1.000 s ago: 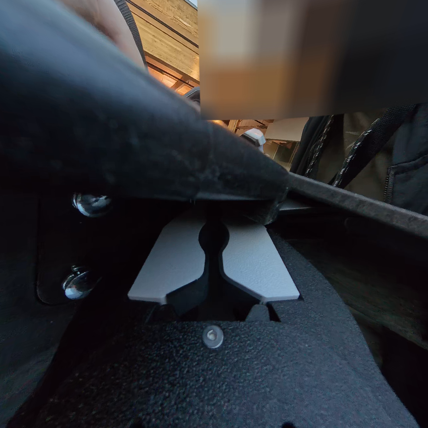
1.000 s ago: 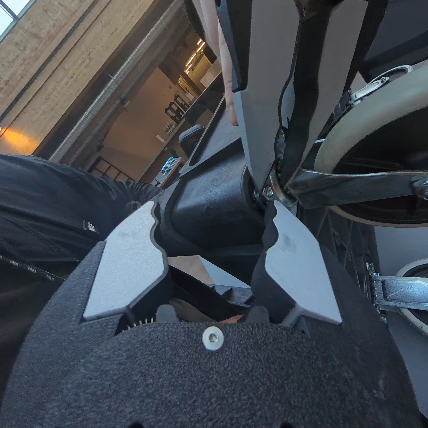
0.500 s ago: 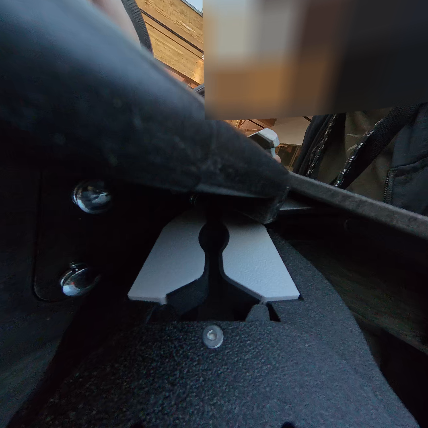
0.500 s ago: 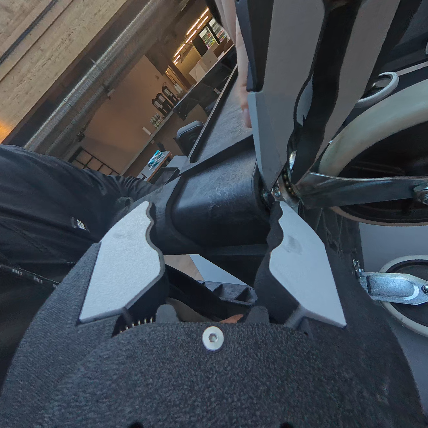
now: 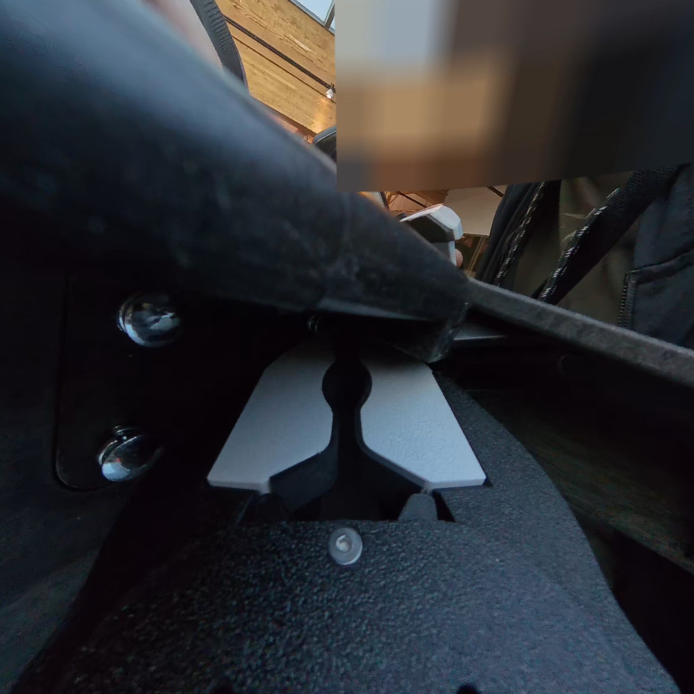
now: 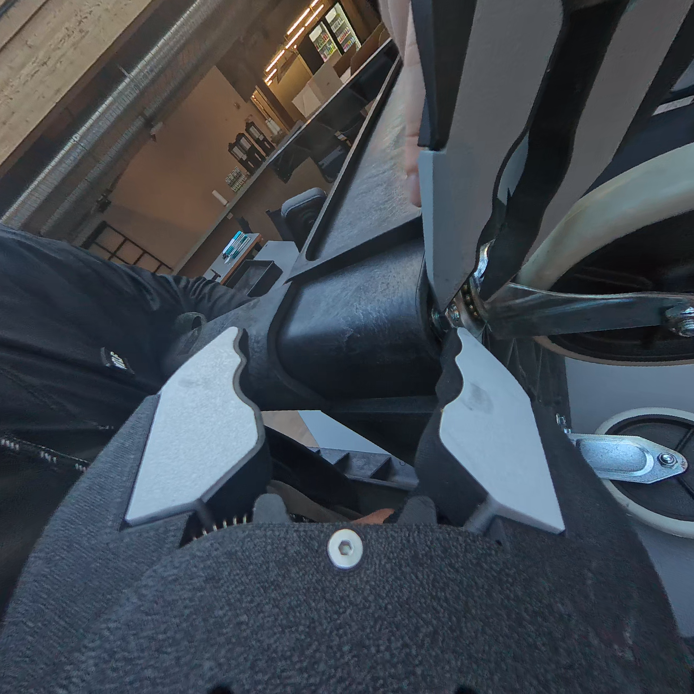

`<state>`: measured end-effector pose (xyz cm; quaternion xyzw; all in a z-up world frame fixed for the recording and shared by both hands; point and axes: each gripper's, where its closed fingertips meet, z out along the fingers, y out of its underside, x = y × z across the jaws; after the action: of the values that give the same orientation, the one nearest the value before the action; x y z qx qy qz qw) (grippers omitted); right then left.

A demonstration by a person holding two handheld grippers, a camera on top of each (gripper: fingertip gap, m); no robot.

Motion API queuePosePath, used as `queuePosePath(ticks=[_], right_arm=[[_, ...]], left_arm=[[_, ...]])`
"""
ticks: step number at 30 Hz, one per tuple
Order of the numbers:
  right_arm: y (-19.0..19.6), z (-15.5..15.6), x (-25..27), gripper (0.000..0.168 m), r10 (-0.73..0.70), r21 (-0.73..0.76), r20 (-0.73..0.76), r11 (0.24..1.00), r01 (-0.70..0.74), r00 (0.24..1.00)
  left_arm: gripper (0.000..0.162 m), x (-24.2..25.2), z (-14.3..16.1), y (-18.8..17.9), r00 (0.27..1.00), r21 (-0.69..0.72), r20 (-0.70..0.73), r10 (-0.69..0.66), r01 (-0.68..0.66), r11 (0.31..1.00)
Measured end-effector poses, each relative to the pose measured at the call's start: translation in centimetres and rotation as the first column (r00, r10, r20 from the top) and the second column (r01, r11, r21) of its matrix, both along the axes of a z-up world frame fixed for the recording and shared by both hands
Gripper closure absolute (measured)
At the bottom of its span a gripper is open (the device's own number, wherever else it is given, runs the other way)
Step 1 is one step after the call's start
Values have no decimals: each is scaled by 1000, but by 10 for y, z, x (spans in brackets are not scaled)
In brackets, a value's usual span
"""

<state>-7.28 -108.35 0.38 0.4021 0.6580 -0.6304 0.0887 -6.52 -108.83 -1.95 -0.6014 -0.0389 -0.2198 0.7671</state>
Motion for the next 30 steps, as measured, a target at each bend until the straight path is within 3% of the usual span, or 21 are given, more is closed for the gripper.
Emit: queuePosePath(ticks=[20,27,28,29,30], right_arm=[[-1,-4,-1,72,-16,66,-56,998,19,998],[1,7,-1,72,-40,28,-102,999,43,994],[2,39,6,79,-33,-127,-192,992,8,981],[-3,74,24,110,23,-254,-297,962,-102,955],[-12,66,19,141,5,-107,-345,993,-44,939]], left_arm=[[162,1,1,0,1000,4,3,0,0,1000],[162,1,1,0,1000,3,5,1,-1,1000],[162,1,0,0,1000,2,6,2,-2,1000],[162,0,0,1,1000,-4,13,5,-5,1000],[162,-1,1,2,1000,-6,17,5,-5,1000]])
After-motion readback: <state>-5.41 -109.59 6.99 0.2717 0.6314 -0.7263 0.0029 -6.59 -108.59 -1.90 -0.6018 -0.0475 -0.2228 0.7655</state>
